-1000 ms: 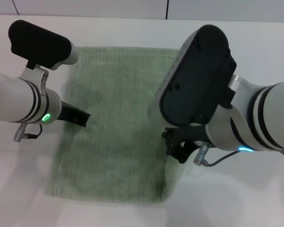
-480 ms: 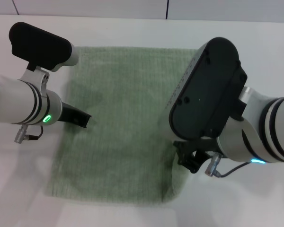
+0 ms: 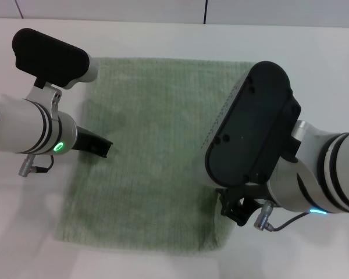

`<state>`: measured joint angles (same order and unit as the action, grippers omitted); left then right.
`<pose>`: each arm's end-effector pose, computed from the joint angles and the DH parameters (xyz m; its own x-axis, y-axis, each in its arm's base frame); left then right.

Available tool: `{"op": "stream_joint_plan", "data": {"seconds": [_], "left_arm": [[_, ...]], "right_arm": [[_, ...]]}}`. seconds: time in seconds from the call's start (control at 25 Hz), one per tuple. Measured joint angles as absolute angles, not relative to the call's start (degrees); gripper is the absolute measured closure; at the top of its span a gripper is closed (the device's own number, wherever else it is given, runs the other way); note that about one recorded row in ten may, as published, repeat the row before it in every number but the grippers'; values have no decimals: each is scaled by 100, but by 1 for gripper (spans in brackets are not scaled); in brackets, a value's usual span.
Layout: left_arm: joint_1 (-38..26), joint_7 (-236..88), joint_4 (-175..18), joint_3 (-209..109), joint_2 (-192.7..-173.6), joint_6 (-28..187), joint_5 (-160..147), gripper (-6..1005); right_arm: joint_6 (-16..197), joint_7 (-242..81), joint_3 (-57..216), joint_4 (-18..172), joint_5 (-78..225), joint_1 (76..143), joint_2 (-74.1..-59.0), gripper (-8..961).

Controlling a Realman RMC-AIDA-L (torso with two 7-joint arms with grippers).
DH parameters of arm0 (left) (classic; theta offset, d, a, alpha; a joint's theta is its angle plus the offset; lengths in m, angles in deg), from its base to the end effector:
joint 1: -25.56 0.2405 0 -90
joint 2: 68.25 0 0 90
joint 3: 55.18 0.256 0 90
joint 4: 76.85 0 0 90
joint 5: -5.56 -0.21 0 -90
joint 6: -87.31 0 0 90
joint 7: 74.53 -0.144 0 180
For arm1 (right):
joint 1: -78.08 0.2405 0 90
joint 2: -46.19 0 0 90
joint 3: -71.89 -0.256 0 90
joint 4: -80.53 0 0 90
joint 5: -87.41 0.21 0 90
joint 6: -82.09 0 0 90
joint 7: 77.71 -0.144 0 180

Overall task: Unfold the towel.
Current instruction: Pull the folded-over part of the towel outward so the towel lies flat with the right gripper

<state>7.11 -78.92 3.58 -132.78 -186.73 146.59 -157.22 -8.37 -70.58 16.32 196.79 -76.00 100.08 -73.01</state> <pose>-0.2307 0.3363 -0.0402 0.6485 0.7586 0.0626 0.5725 -0.4319 -0.6969 0.0857 0.2305 -0.0519 0.8906 -0.3469 0.2940 -0.1813 -0.8639 -0.4699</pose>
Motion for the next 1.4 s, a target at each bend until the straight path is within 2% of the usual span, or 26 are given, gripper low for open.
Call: {"op": "stream_joint_plan", "data": {"seconds": [0.8, 1.04, 1.4], "left_arm": [[702, -7911, 298, -13279, -18673, 14591, -15656, 999], [689, -7919, 328, -13279, -18669, 14599, -15651, 999], [702, -7923, 330, -13288, -18664, 14592, -15650, 999]], "right_arm": [[-1458, -7717, 1965, 19688, -7826, 10180, -7315, 925], [-1589, -7834, 1989, 19698, -7847, 10207, -7320, 760], [-1535, -8053, 1940, 19712, -7918, 10483, -7321, 572]]}}
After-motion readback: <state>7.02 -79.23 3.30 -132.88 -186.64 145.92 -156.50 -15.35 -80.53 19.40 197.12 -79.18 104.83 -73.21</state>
